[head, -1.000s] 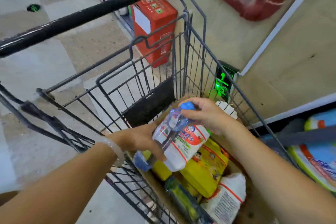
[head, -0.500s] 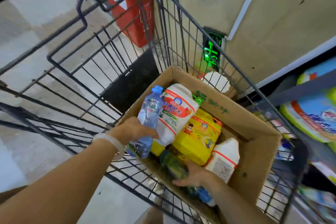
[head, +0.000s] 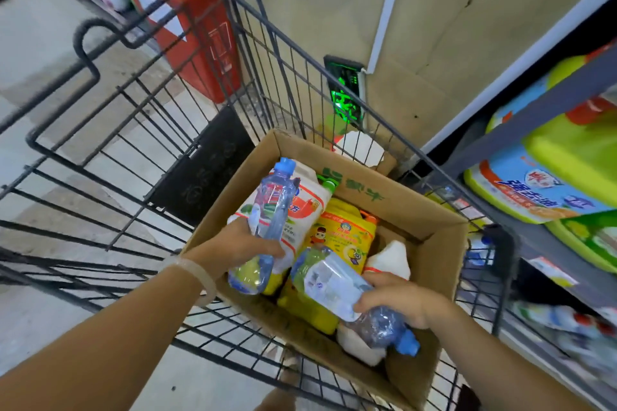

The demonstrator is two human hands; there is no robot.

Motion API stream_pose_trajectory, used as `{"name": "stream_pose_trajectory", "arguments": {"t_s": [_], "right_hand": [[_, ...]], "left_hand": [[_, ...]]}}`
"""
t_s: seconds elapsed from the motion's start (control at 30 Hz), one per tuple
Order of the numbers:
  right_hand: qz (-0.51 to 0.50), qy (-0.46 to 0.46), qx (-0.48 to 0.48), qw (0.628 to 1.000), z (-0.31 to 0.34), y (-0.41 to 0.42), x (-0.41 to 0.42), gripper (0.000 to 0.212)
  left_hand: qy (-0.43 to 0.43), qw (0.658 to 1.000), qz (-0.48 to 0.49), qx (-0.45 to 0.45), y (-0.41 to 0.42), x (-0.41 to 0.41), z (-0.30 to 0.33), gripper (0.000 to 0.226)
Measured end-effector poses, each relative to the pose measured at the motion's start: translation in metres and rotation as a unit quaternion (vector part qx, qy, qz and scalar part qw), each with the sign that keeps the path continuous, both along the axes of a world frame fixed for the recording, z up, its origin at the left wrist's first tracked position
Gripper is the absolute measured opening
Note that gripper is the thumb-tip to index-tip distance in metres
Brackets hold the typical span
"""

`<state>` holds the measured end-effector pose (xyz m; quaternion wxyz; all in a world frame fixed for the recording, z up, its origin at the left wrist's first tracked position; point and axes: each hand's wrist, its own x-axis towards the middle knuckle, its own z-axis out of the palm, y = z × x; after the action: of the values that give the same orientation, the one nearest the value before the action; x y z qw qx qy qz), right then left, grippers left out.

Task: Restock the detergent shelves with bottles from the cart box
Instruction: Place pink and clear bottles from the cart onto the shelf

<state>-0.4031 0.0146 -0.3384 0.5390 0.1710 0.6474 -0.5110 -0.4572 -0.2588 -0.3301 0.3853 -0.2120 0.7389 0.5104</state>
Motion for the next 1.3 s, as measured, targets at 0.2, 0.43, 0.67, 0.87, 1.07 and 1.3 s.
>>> {"name": "stream_pose_trajectory", "arguments": {"t_s": [0.2, 0.43, 0.67, 0.87, 1.07, 1.3], "right_hand": [[-0.28, -0.013, -0.073, 0.957, 0.037, 0.003, -0.003, 0.015], [-0.378, 0.074, -0.14, 0.912, 0.064, 0.008, 0.022, 0.04], [-0.429, 0.245, -0.112, 0.862, 0.143, 0.067, 0.066, 0.047], [-0.48, 0.341, -0.124, 0.799, 0.222, 0.159, 0.151, 0.049], [-0.517, 0.426, -0.081, 0.738, 0.296, 0.273, 0.285, 0.044], [-0.58, 0.512, -0.023, 0.633, 0.364, 0.386, 0.434, 0.05]], "left_hand": [[0.051, 0.998, -0.037, 0.022, 0.044, -0.005, 0.028, 0.047], [0.103, 0.992, -0.05, 0.056, 0.084, 0.008, 0.06, 0.071], [0.231, 0.964, -0.045, 0.124, 0.178, 0.042, 0.133, 0.065], [0.351, 0.921, -0.09, 0.142, 0.293, 0.112, 0.204, 0.05], [0.393, 0.873, -0.159, 0.242, 0.422, 0.228, 0.288, 0.04], [0.427, 0.792, -0.262, 0.348, 0.568, 0.354, 0.36, 0.029]]}}
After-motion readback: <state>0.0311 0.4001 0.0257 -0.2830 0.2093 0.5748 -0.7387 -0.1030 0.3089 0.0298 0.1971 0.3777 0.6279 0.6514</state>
